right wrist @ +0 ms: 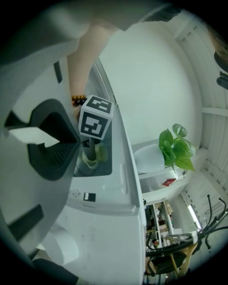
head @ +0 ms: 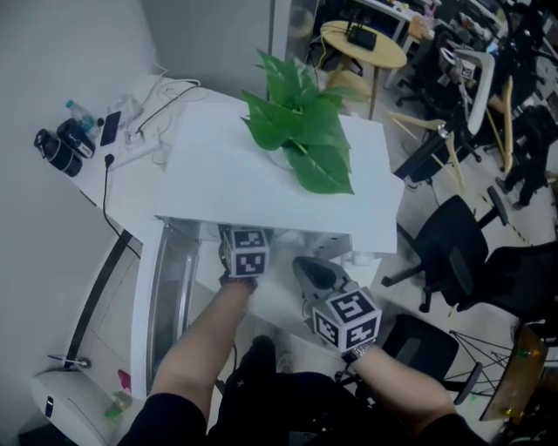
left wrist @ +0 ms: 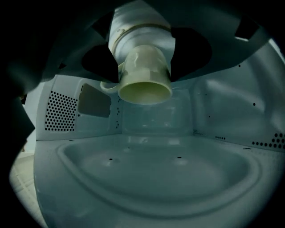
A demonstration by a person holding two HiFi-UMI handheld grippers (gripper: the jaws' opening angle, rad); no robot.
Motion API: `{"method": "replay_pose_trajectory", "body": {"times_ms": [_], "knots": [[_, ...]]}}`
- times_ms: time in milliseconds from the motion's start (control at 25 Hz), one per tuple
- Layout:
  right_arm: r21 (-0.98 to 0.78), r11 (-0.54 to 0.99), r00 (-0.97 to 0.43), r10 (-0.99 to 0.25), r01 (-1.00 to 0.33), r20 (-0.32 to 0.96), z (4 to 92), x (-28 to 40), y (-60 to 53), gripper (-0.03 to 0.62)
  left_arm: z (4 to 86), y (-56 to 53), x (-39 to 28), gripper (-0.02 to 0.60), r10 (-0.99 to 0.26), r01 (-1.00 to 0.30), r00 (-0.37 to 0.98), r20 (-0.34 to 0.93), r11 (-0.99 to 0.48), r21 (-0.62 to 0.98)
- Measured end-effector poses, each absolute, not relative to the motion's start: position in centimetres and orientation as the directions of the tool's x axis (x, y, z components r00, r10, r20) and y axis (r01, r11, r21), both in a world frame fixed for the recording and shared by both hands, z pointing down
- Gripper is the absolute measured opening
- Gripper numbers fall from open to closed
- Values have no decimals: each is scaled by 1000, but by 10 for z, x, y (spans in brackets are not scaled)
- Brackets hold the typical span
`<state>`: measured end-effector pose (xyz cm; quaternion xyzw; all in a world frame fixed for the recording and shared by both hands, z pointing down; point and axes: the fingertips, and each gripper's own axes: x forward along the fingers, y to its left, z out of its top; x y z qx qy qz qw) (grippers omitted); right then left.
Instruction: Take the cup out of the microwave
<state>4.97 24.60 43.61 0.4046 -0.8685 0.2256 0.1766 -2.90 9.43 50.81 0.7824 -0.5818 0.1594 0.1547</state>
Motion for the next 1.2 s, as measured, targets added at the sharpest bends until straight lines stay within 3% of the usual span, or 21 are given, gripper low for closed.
{"method": "replay_pose_trajectory", "body": {"times_ms": [560, 1200], "knots": [[-262, 557, -606, -624, -788, 494, 444, 46, 233, 14, 515, 84, -23, 367, -848, -942, 313, 428, -334, 29], [-256, 577, -621, -627, -776, 470, 435, 44, 246, 14, 511, 117, -32, 359, -867, -956, 279, 414, -292, 32]]}}
